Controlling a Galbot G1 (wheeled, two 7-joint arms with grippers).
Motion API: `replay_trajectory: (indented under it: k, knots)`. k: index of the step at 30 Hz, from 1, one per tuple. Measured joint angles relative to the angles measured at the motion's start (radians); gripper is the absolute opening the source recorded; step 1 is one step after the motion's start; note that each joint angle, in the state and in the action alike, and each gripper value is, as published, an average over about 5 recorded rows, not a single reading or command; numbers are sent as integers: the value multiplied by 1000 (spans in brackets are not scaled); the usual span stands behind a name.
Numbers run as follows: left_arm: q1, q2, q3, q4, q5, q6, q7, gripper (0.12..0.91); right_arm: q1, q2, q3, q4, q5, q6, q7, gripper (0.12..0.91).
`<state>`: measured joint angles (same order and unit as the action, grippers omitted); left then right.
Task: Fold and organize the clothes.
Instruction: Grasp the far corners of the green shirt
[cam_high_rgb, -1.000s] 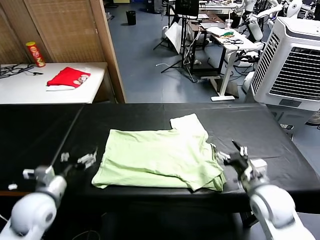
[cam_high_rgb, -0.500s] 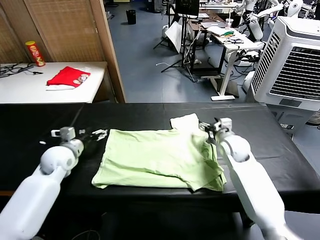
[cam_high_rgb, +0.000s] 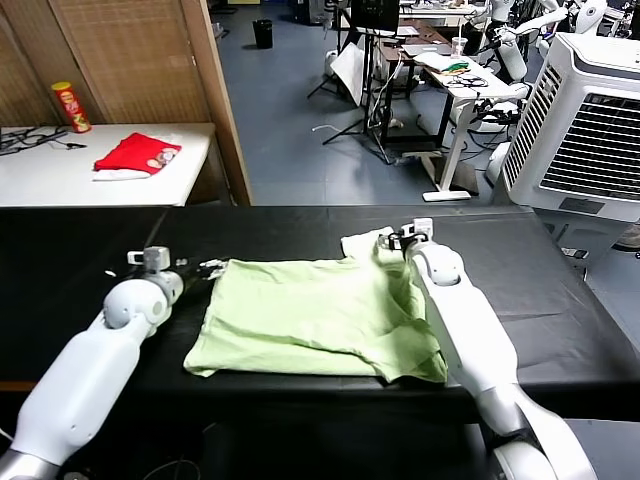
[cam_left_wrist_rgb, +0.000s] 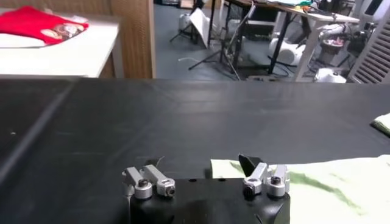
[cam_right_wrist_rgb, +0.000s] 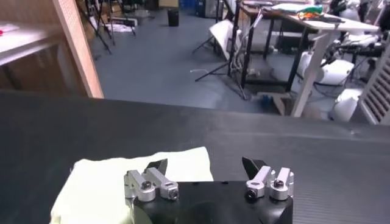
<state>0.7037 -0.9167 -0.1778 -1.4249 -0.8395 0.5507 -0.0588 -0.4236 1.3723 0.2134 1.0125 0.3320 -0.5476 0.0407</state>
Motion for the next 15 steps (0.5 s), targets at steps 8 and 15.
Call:
replay_trajectory:
  k: [8,15]
  knots:
    - [-9,-26,24,24,20,-11,12,798,4,12,0,-24,1,-6,-2,798]
    - [-22,-42,29,58,26,-38,21,701,-3,16,7,-19,1,-12,-9,712]
